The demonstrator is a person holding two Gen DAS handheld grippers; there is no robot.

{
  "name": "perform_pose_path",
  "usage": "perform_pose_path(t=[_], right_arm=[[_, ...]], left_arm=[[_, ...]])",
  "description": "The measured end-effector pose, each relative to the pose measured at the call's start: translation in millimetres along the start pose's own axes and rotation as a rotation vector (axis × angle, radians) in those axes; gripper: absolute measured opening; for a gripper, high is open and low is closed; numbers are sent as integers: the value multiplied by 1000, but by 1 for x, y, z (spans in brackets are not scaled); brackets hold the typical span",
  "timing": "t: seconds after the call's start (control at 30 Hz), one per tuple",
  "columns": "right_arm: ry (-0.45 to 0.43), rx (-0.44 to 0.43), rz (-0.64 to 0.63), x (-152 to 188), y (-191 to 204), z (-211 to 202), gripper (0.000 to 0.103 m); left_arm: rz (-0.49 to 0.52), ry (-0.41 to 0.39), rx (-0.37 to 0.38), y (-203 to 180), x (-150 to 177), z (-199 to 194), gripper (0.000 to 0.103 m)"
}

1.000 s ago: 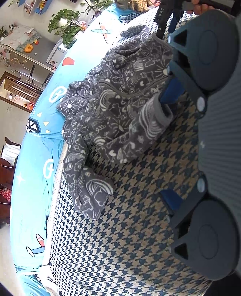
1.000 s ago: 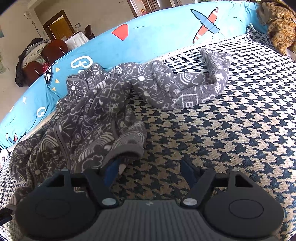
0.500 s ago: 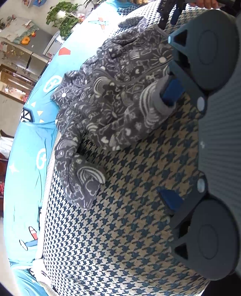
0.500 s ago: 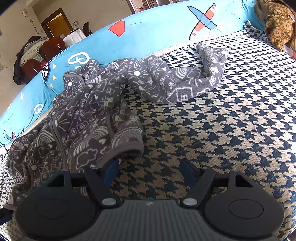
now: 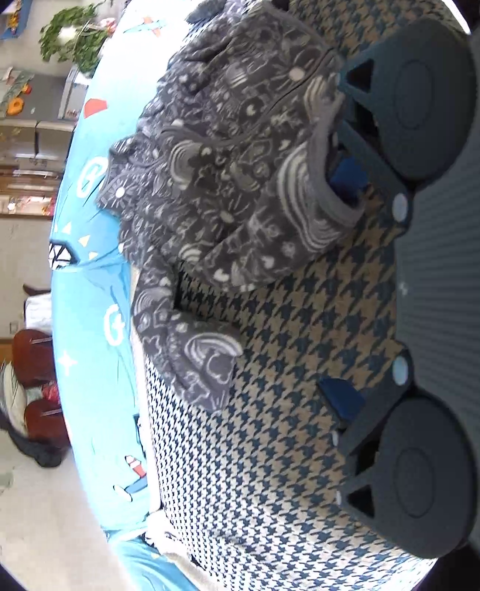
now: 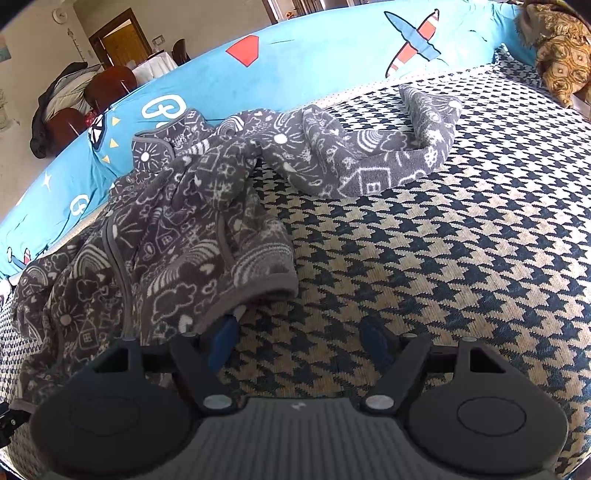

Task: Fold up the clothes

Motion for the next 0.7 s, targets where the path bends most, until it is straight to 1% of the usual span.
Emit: perform_pose_path(t=[0.1,0.2,0.33,0.43,0.53,0.63,0.7], right_arm=[[-10,13,19,0,-7,-3,73],[-22,29,40,0,-15,-7,73],[-43,40,31,-1,-17,-10,73],[-33,36,-1,1,-13,-8,73],[-27,64,-73,4,-7,-5,73],[-35,75,-138,2,3,2,73],[-58,77,-152,-3,8,5,73]], left_arm=[[-55,-6,14,3,-7,1,103],[-88,-13,18,6,-12,3,103],[-153,-5,24,12,-19,6,103],[-192,-8,15,16,-26,10,103],[-217,-11,12,17,-33,13,103],[-227,-20,2,17,-38,16,103],[-231,-28,-2,16,-42,16,103]])
Point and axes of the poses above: each gripper's, at about its wrist camera, not at the fingertips, and z roughly the way its jaws point, y to its left, x to its underside, the point moved 9 cm from there along z, roughly the way its jaws point, and after that the axes turned 15 degrees about -z, right-handed, at the moved point
